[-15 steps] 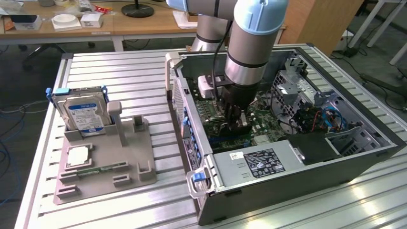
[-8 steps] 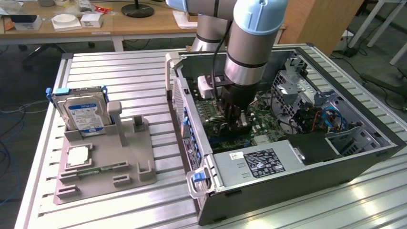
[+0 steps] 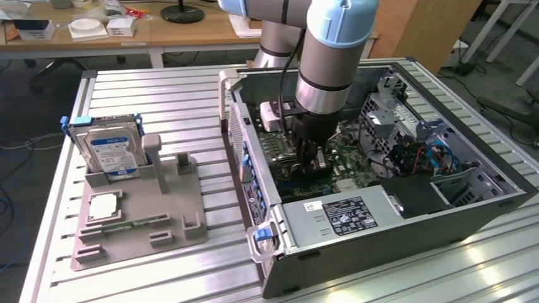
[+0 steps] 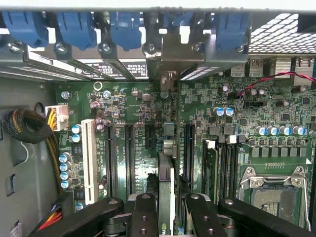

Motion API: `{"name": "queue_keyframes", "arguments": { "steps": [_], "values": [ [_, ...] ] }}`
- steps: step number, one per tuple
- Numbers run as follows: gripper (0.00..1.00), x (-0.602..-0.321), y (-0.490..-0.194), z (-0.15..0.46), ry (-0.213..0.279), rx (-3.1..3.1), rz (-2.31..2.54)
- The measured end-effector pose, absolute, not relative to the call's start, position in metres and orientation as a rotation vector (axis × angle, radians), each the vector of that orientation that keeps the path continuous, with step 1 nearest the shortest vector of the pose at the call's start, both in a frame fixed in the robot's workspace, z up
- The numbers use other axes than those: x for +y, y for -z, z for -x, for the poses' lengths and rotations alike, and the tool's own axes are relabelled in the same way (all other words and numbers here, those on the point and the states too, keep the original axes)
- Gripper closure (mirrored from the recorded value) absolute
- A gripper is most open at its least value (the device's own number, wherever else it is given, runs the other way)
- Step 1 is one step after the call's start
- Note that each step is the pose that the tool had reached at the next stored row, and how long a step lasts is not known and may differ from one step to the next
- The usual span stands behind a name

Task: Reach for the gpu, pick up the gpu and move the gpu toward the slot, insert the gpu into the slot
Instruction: 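Insert the gpu into the slot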

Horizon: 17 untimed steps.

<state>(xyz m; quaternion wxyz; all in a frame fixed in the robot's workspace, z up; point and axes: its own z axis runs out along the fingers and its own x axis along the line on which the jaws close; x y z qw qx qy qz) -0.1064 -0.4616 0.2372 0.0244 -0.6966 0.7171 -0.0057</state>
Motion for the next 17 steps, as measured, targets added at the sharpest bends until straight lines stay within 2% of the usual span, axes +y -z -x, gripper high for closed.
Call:
{"name": "queue_keyframes", "arguments": {
  "steps": [17],
  "values": [
    [0.74,-0.4616,-0.2332,0.1065,0.017,2.218,2.155]
  ]
}}
